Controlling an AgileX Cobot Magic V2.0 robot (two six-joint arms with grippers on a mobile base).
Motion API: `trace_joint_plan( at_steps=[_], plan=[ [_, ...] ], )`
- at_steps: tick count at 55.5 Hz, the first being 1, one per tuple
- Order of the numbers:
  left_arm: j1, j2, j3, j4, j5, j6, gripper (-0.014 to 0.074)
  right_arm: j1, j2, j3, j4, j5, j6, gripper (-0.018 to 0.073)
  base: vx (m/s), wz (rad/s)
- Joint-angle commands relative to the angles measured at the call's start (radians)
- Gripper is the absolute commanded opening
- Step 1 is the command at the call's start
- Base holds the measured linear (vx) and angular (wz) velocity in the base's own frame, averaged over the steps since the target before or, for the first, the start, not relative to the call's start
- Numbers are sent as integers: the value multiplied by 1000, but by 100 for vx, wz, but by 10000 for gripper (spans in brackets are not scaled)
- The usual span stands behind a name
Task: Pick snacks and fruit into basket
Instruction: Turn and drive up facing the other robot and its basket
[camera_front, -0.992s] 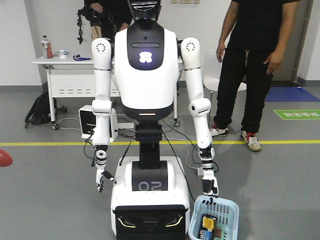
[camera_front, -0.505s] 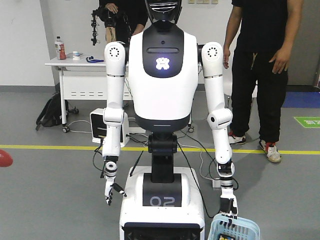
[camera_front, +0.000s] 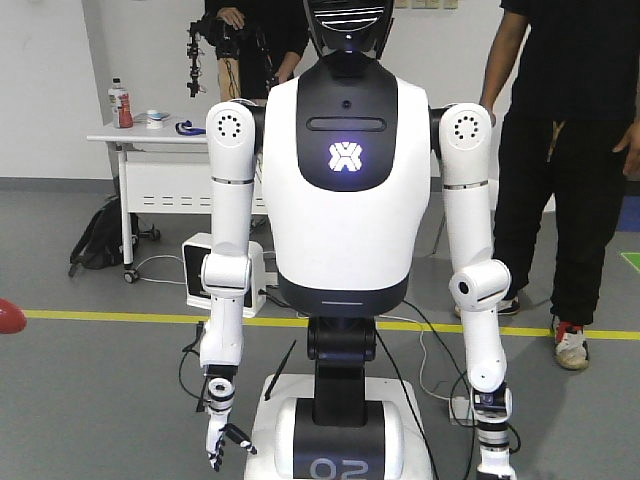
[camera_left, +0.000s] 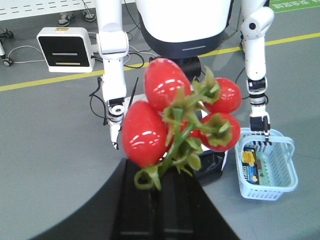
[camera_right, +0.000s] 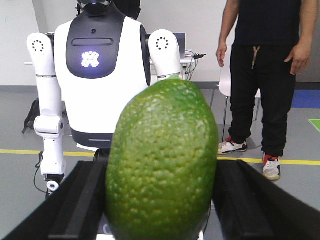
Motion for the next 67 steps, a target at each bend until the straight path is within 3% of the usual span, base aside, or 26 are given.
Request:
trace_joint_plan(
  at_steps=[1,33,67],
  plan=[
    [0,2,-27,-33,-78,-1,-3,-4,15,-27,-27,-87,-12,-4,29,3],
    [0,2,-27,-33,-78,-1,-3,-4,15,-27,-27,-87,-12,-4,22,-1],
    [0,2,-27,-33,-78,-1,-3,-4,15,-27,-27,-87,-12,-4,2,-1]
  ],
)
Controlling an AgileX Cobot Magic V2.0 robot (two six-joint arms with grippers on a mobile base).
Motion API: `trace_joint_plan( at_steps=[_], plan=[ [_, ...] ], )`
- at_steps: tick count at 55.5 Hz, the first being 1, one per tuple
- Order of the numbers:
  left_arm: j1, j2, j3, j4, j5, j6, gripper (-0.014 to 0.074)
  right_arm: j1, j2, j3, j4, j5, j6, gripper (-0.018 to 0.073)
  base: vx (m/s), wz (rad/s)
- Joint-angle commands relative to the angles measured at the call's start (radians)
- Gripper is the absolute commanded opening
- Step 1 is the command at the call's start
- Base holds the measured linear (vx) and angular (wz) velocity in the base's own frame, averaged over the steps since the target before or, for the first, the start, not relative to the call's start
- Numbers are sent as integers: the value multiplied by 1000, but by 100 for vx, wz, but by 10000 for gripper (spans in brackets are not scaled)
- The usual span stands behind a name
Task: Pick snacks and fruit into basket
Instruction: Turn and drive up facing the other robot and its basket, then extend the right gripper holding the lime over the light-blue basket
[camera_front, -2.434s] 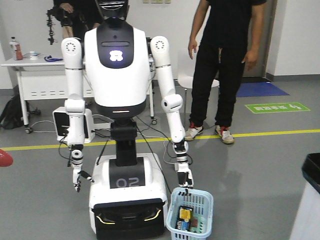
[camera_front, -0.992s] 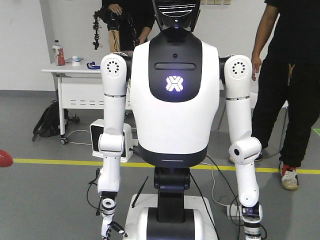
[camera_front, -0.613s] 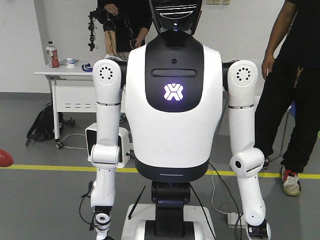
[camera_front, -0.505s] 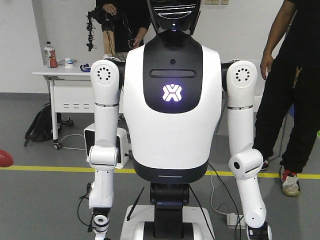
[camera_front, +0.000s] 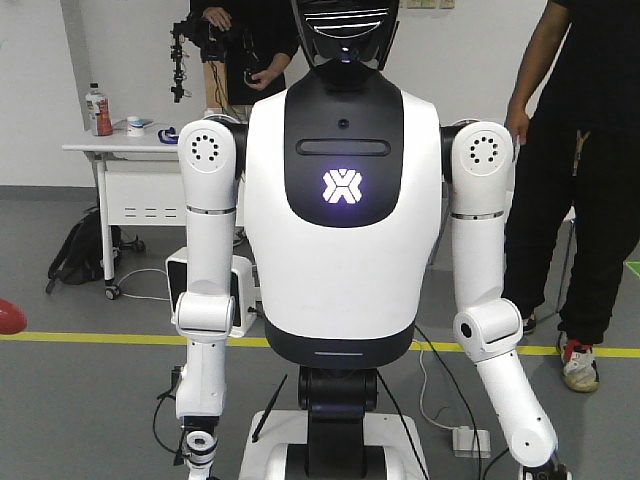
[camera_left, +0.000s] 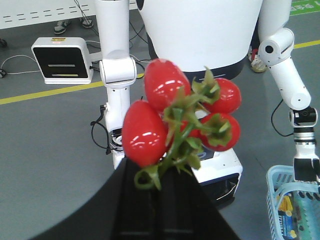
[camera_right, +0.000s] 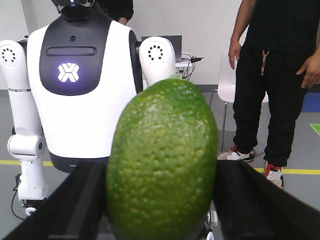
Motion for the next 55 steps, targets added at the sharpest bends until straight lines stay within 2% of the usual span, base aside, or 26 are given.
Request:
trace_joint_plan(
  at_steps=[1,55],
  plan=[
    [0,2,-27,-33,-78,-1,-3,-4,15,-27,-27,-87,-12,-4,0,0],
    [0,2,-27,-33,-78,-1,-3,-4,15,-27,-27,-87,-12,-4,0,0]
  ],
)
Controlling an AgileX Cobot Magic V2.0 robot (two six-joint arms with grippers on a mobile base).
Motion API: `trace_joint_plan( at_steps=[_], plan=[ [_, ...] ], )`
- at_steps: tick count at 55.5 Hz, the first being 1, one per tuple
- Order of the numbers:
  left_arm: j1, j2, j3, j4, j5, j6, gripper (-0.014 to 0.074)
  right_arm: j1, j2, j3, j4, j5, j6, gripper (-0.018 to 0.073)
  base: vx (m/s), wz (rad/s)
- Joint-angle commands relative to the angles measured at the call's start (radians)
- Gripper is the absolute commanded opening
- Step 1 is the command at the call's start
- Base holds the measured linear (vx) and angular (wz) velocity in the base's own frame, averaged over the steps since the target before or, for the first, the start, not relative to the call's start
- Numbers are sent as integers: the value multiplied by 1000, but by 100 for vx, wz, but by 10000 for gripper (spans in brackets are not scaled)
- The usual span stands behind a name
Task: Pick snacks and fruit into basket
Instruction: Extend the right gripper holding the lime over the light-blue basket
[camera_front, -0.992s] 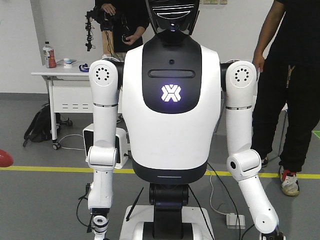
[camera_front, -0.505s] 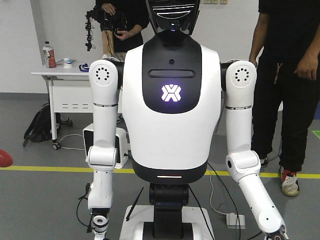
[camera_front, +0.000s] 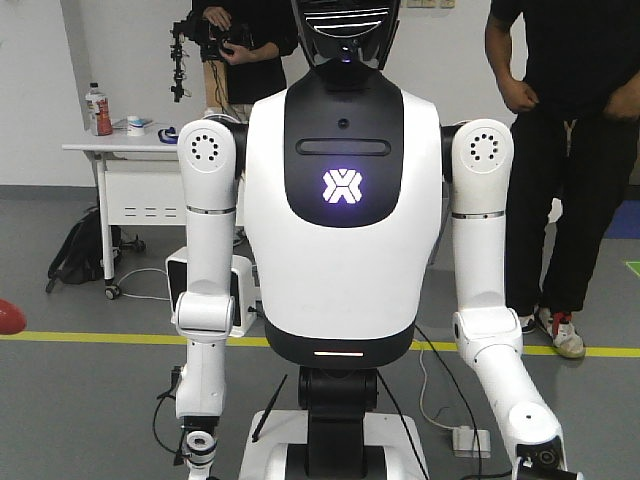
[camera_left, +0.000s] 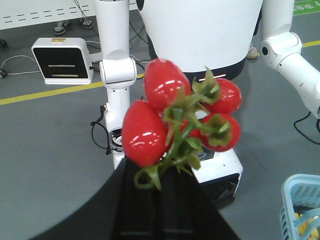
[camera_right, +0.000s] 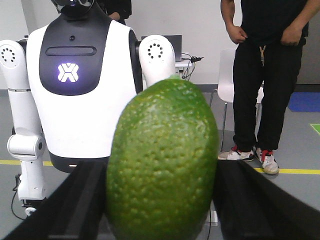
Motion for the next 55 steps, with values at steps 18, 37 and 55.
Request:
trace_joint_plan(
  at_steps=[18,37,55],
  plan=[
    [0,2,-27,-33,-78,-1,-3,-4,15,-27,-27,-87,-12,-4,0,0],
    [0,2,-27,-33,-78,-1,-3,-4,15,-27,-27,-87,-12,-4,0,0],
    [0,2,-27,-33,-78,-1,-3,-4,15,-27,-27,-87,-12,-4,0,0]
  ],
)
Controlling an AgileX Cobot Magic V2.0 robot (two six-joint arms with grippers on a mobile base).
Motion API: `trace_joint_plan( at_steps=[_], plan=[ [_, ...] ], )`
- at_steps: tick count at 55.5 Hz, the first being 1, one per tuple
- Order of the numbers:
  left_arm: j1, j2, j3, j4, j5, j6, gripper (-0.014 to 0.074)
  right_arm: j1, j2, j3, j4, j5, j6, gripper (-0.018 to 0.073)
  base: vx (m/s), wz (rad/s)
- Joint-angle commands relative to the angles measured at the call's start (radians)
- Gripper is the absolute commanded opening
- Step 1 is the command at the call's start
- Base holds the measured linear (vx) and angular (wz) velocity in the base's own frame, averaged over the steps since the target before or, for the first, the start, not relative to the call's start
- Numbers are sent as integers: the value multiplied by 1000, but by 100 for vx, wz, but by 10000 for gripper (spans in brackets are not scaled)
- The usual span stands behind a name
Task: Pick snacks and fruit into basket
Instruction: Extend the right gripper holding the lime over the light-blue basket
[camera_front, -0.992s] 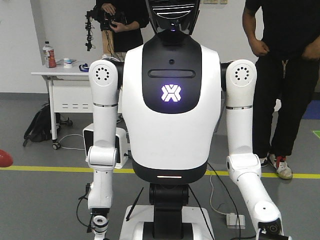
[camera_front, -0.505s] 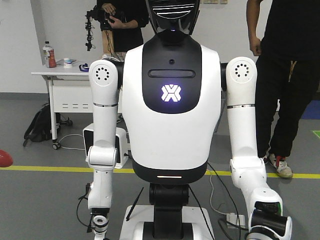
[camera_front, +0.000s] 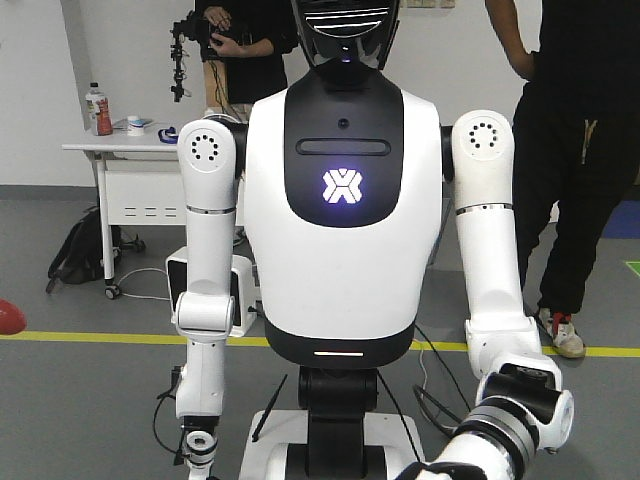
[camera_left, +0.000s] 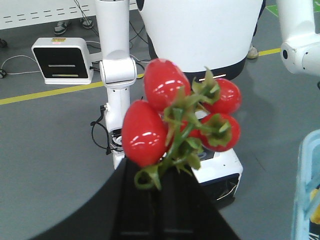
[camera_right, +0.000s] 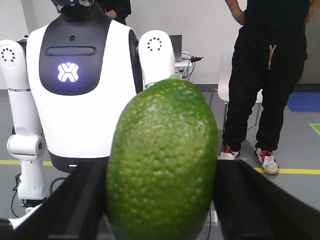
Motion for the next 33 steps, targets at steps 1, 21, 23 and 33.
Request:
trace_joint_plan(
  at_steps=[1,21,23,33],
  plan=[
    [0,2,-27,-33,-78,-1,-3,-4,15,-27,-27,-87,-12,-4,0,0],
    [0,2,-27,-33,-78,-1,-3,-4,15,-27,-27,-88,-12,-4,0,0],
    [0,2,-27,-33,-78,-1,-3,-4,15,-27,-27,-88,-12,-4,0,0],
    [0,2,-27,-33,-78,-1,-3,-4,15,-27,-26,-98,-12,-4,0,0]
  ],
)
